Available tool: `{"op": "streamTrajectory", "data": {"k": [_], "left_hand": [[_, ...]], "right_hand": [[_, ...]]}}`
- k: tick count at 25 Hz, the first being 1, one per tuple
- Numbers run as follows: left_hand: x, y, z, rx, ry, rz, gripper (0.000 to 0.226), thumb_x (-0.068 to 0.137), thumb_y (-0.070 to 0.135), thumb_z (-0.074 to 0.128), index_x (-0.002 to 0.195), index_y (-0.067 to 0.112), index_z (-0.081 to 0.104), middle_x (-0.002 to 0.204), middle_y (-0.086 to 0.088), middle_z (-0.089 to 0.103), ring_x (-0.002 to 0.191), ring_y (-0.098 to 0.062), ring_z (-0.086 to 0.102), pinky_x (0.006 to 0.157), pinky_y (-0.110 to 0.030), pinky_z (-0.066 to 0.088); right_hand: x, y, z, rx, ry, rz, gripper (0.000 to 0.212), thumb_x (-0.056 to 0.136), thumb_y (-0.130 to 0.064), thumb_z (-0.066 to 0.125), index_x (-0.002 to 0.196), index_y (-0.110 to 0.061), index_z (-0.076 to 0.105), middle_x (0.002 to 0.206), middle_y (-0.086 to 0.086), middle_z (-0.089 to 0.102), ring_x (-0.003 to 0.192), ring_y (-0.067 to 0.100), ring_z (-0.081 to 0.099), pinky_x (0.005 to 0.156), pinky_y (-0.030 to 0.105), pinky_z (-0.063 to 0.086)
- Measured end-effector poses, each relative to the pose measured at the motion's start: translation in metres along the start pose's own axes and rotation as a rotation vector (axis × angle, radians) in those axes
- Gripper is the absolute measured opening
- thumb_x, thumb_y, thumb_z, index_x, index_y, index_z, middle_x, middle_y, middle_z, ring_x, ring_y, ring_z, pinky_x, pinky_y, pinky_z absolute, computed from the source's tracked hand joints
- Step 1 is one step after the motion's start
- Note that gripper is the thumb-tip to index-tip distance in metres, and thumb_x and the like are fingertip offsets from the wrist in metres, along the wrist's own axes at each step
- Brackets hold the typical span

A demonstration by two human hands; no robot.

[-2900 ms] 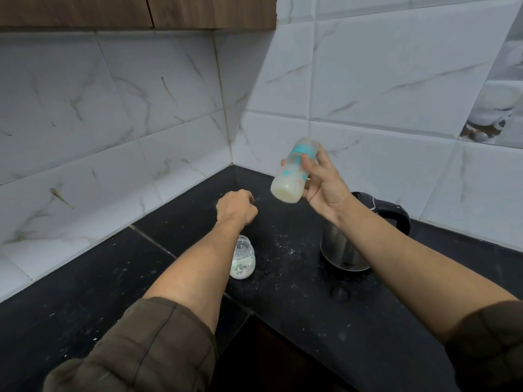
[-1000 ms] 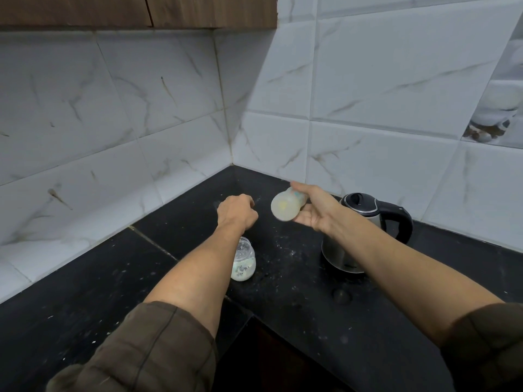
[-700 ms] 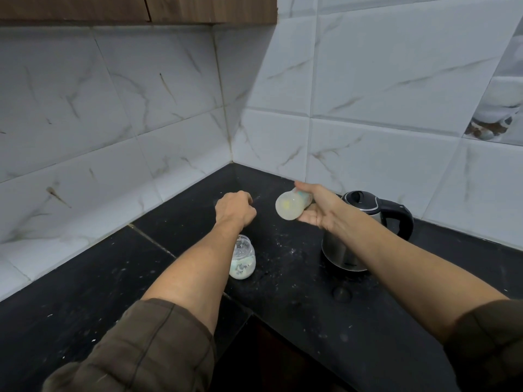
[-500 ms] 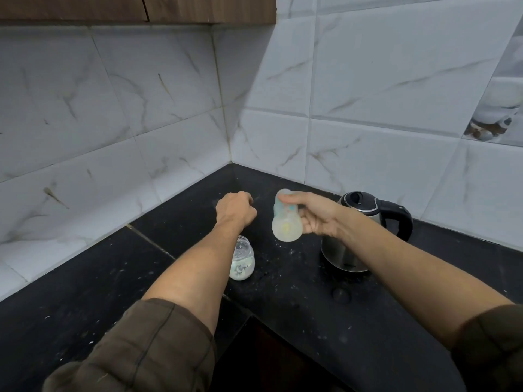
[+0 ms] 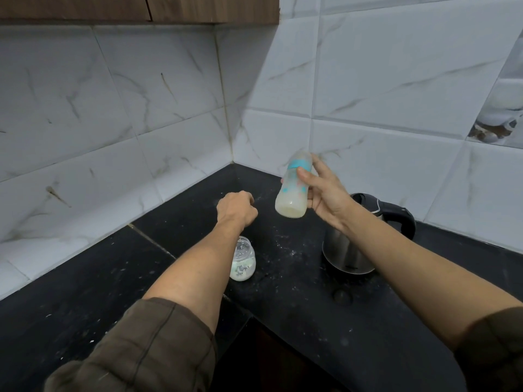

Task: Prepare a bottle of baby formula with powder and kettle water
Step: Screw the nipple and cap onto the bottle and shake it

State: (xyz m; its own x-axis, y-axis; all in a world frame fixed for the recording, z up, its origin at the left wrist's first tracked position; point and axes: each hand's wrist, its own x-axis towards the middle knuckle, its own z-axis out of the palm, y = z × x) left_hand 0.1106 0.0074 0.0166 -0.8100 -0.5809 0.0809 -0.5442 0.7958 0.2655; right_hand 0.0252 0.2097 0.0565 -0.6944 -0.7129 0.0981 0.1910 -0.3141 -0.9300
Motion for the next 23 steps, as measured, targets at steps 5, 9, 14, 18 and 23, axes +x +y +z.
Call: {"op": "streamTrajectory", "data": {"k": [5, 9, 14, 18, 23], "left_hand": [[0.001, -0.002, 0.000, 0.008, 0.014, 0.002, 0.040, 0.092, 0.015, 0.061, 0.130, 0.024, 0.070, 0.122, -0.007, 0.073, 0.114, -0.028, 0.067, 0.095, -0.041, 0.055], [0.002, 0.003, -0.001, 0.012, 0.010, 0.015, 0.040, 0.093, 0.015, 0.061, 0.131, 0.024, 0.069, 0.122, -0.006, 0.073, 0.115, -0.027, 0.066, 0.094, -0.041, 0.056], [0.002, 0.003, -0.001, 0.014, 0.012, 0.020, 0.040, 0.093, 0.014, 0.060, 0.131, 0.023, 0.070, 0.123, -0.006, 0.073, 0.115, -0.028, 0.066, 0.096, -0.042, 0.056], [0.003, 0.003, -0.001, 0.015, 0.008, 0.015, 0.040, 0.093, 0.015, 0.062, 0.132, 0.023, 0.069, 0.123, -0.006, 0.073, 0.115, -0.027, 0.066, 0.096, -0.042, 0.056], [0.004, 0.001, 0.000, 0.011, 0.012, 0.015, 0.041, 0.092, 0.014, 0.061, 0.131, 0.023, 0.070, 0.121, -0.006, 0.073, 0.114, -0.028, 0.067, 0.094, -0.042, 0.057]], "right_hand": [[0.002, -0.004, 0.003, 0.180, 0.113, -0.098, 0.060, 0.099, -0.025, 0.068, 0.152, -0.017, 0.042, 0.121, 0.005, 0.070, 0.103, 0.024, 0.073, 0.080, 0.042, 0.064], [0.000, -0.002, 0.003, 0.085, -0.019, -0.058, 0.065, 0.093, -0.027, 0.073, 0.151, -0.018, 0.043, 0.120, 0.008, 0.071, 0.107, 0.027, 0.072, 0.087, 0.046, 0.062], [0.007, -0.005, 0.003, 0.164, 0.099, -0.037, 0.057, 0.095, -0.030, 0.073, 0.144, -0.018, 0.048, 0.129, 0.011, 0.066, 0.103, 0.027, 0.072, 0.084, 0.044, 0.063], [0.003, -0.003, 0.004, 0.060, -0.051, -0.036, 0.061, 0.096, -0.026, 0.071, 0.150, -0.018, 0.044, 0.123, 0.012, 0.070, 0.108, 0.029, 0.072, 0.085, 0.046, 0.062], [0.006, -0.002, 0.000, 0.102, 0.050, 0.000, 0.049, 0.096, -0.031, 0.071, 0.140, -0.020, 0.051, 0.123, 0.011, 0.069, 0.102, 0.026, 0.073, 0.088, 0.048, 0.061]]}}
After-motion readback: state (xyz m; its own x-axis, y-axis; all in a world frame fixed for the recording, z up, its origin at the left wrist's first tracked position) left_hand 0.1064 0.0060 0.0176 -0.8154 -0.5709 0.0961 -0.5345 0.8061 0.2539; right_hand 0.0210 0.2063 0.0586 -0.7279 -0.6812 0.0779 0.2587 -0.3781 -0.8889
